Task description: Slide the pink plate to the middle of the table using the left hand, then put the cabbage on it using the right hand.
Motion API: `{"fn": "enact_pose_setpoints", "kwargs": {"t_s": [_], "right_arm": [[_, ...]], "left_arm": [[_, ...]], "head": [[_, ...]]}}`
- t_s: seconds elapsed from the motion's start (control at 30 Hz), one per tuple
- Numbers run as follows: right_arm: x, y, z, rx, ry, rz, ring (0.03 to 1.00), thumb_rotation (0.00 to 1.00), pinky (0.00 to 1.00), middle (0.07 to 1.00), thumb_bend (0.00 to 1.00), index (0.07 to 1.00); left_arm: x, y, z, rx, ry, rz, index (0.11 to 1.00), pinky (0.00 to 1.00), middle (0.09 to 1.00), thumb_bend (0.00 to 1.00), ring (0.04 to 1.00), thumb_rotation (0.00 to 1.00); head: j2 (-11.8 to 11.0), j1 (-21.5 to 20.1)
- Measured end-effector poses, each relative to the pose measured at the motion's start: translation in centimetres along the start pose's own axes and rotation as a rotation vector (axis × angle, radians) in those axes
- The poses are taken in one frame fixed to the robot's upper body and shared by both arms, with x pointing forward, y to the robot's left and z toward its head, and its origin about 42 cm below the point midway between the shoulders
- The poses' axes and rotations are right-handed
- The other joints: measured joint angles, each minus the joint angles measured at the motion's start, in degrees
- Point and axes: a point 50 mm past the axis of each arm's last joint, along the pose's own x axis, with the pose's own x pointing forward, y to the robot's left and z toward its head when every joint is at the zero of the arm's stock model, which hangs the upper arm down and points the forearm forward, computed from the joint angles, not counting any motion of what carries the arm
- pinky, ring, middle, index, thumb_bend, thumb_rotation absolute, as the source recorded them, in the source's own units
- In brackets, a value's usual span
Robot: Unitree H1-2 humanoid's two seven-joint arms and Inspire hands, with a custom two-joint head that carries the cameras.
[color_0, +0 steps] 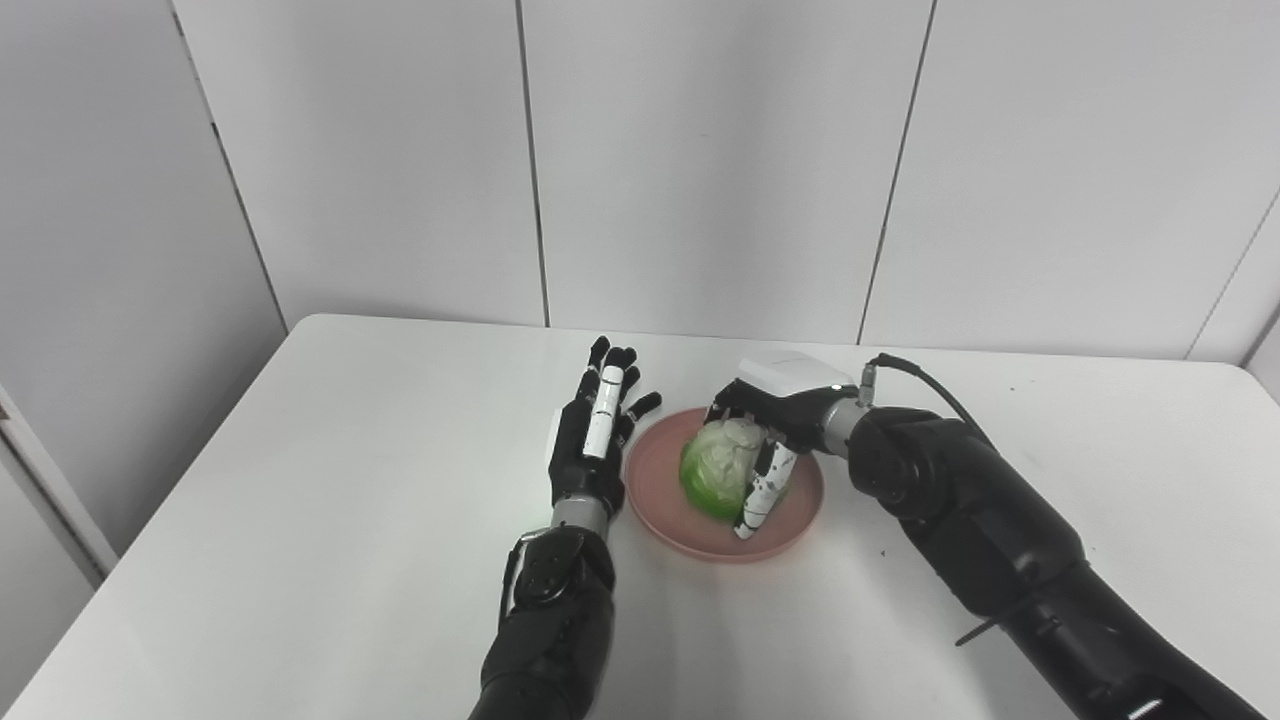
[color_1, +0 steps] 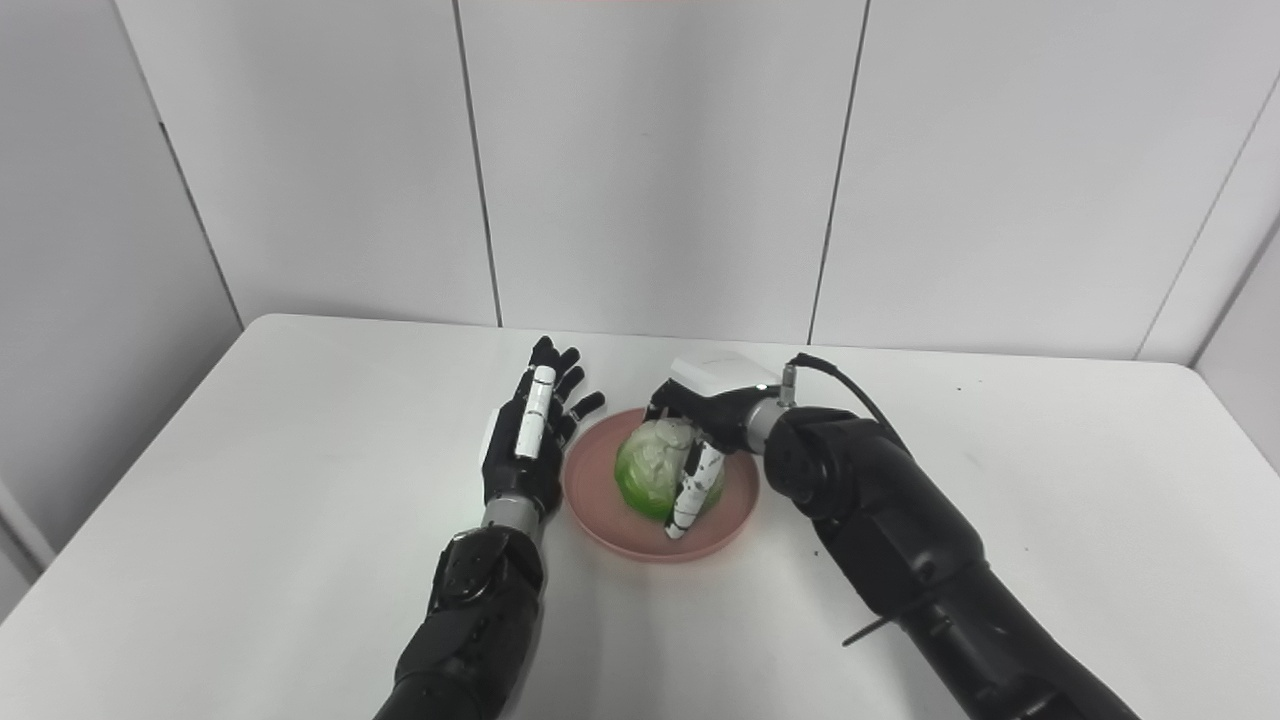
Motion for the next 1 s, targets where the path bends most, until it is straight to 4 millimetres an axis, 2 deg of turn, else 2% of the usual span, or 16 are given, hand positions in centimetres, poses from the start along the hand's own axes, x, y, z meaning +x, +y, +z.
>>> {"fn": "enact_pose_setpoints", "kwargs": {"t_s": [0.03,0.07,0.1,0.13,0.2,0.4,0.47,0.5,0.57,0.6,0.67,0.73,0.77,0.87,0.93,1.0], "right_arm": [[0.0,0.2,0.1,-0.015,0.001,0.020,0.875,0.39,0.75,0.895,1.00,0.781],[0.1,0.3,0.2,-0.031,0.005,0.043,0.885,0.39,0.77,0.902,1.00,0.785],[0.1,0.4,0.2,-0.035,0.006,0.051,0.942,0.42,0.88,0.943,1.00,0.815],[0.1,0.3,0.3,-0.041,0.008,0.058,0.970,0.44,0.94,0.964,1.00,0.831],[0.0,0.0,0.2,-0.051,0.014,0.071,0.994,0.49,0.99,0.992,1.00,0.864],[-0.6,-1.0,0.2,-0.055,0.003,0.041,1.000,0.63,1.00,1.000,1.00,0.911],[-1.0,-1.5,-0.5,-0.041,0.008,-0.013,1.000,0.78,1.00,1.000,1.00,0.919],[-1.3,-1.7,-0.9,-0.030,0.008,-0.055,1.000,0.82,1.00,1.000,1.00,0.920],[-2.0,-2.0,-2.0,0.032,-0.024,-0.184,0.936,0.86,0.98,0.916,0.98,0.877],[-2.2,-1.8,-2.5,0.072,-0.038,-0.246,0.848,0.83,0.82,0.857,0.92,0.850],[-2.5,-0.7,-3.9,0.172,-0.044,-0.368,0.718,0.79,0.61,0.784,0.82,0.817],[-2.5,1.5,-5.6,0.298,-0.033,-0.464,0.708,0.81,0.59,0.778,0.81,0.817],[-2.5,2.6,-6.2,0.364,-0.021,-0.509,0.732,0.90,0.64,0.804,0.77,0.861],[-2.4,6.6,-7.6,0.729,0.006,-0.716,0.765,0.89,0.71,0.799,0.79,0.845],[-2.1,8.3,-7.4,0.999,0.019,-0.860,0.782,0.93,0.74,0.825,0.72,0.875],[-1.7,9.3,-7.1,1.167,0.016,-0.935,0.792,0.94,0.76,0.840,0.69,0.891]], "left_arm": [[0.0,0.0,0.0,0.001,0.000,0.000,0.941,0.76,0.910,0.70,0.934,0.70],[0.0,0.0,0.0,0.001,0.000,-0.001,0.940,0.76,0.909,0.70,0.933,0.70],[0.0,0.0,0.0,0.002,0.000,-0.001,0.940,0.76,0.906,0.70,0.933,0.71],[0.0,0.0,0.0,0.003,0.000,-0.001,0.940,0.75,0.904,0.70,0.933,0.71],[0.0,0.0,0.0,0.007,0.000,-0.002,0.938,0.74,0.902,0.70,0.932,0.71],[0.0,-0.1,0.0,0.031,0.001,-0.006,0.929,0.79,0.896,0.69,0.925,0.72],[0.0,-0.3,0.0,0.081,-0.003,-0.006,0.940,0.92,0.911,0.73,0.941,0.73],[0.0,-0.4,0.0,0.103,-0.006,-0.006,0.942,0.95,0.914,0.74,0.946,0.72],[0.0,-0.5,0.1,0.142,-0.017,0.000,0.933,0.97,0.912,0.74,0.942,0.69],[0.0,-0.6,0.2,0.152,-0.023,-0.002,0.938,0.99,0.920,0.72,0.947,0.69],[0.0,-0.6,0.3,0.180,-0.031,-0.004,0.942,1.00,0.926,0.70,0.957,0.69],[-0.1,-0.5,0.4,0.201,-0.036,-0.002,0.939,1.00,0.920,0.69,0.957,0.69],[-0.1,-0.5,0.4,0.215,-0.038,-0.002,0.934,1.00,0.912,0.71,0.958,0.69],[0.0,-0.1,0.7,0.288,-0.049,0.003,0.935,1.00,0.911,0.69,0.958,0.69],[0.1,0.6,1.1,0.349,-0.062,0.006,0.938,0.99,0.941,0.72,0.970,0.68],[0.2,1.1,1.4,0.382,-0.074,0.014,0.937,0.96,0.946,0.70,0.959,0.67]], "head": [[0.1,-0.1],[0.1,-0.1],[0.1,-0.2],[0.2,-0.3],[0.2,-0.3],[0.1,-1.3],[0.0,-1.4],[0.0,-1.6],[-0.1,-1.9],[-0.1,-1.9],[0.0,-2.6],[-0.1,-3.2],[-0.1,-3.2],[-0.2,-3.9],[-0.2,-4.4],[-0.1,-4.8]]}}
